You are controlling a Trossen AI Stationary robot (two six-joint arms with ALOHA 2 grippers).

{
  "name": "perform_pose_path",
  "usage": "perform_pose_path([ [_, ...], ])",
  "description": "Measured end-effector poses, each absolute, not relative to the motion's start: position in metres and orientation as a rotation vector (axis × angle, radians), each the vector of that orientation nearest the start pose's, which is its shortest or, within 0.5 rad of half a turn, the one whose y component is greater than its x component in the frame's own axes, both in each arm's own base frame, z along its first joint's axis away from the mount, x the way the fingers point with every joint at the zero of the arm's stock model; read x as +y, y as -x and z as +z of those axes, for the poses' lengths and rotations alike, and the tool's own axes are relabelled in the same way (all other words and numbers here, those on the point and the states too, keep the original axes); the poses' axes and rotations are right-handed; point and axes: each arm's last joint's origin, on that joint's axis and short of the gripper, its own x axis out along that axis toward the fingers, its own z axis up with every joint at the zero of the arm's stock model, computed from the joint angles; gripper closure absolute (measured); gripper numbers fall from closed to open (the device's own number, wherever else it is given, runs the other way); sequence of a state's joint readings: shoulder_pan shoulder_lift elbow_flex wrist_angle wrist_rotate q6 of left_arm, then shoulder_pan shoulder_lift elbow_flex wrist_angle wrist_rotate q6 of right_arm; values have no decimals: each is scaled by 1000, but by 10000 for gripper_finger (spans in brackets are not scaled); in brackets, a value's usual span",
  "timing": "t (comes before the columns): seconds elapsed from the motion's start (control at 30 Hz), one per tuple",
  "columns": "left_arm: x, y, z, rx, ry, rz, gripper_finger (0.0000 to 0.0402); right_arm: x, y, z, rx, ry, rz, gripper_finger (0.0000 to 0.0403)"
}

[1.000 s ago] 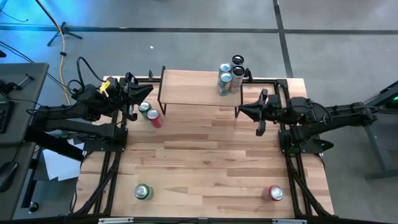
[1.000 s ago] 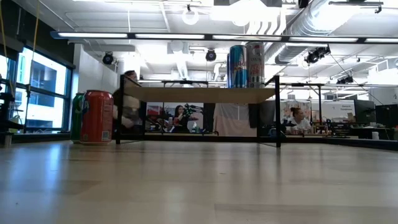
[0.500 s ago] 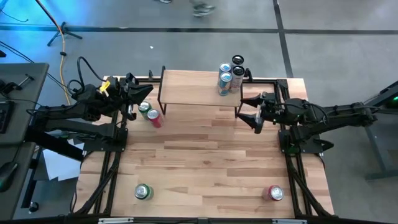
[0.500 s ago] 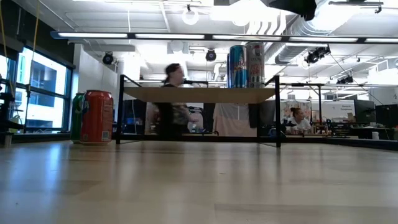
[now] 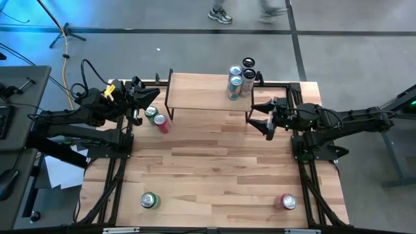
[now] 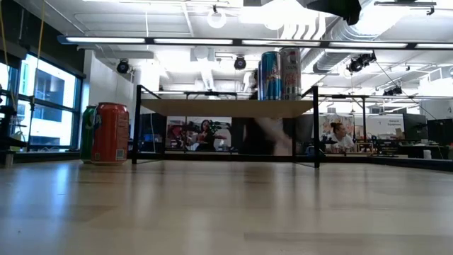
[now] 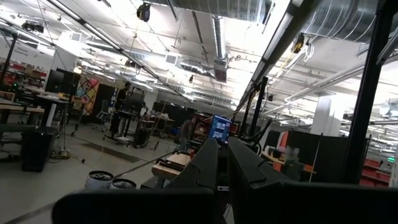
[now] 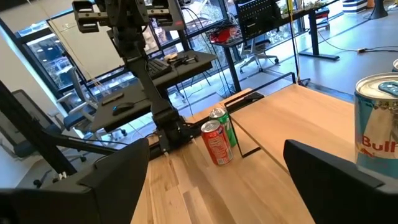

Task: Place canned beverage on shelf
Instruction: Put the bottom red soda can on the shelf

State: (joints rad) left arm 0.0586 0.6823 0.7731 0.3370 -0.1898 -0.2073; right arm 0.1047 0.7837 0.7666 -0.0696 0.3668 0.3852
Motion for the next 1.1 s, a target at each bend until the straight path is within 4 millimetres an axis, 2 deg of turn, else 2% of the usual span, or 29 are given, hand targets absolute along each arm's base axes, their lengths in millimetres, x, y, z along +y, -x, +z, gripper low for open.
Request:
perform_pose_path([
  [0.97,14,-141,392,-454,235,198,400,8,-174,337,28,-401,-280,47],
  [1.1,14,-141,392,-454,235,198,400,8,-174,337,26,-413,-281,30],
])
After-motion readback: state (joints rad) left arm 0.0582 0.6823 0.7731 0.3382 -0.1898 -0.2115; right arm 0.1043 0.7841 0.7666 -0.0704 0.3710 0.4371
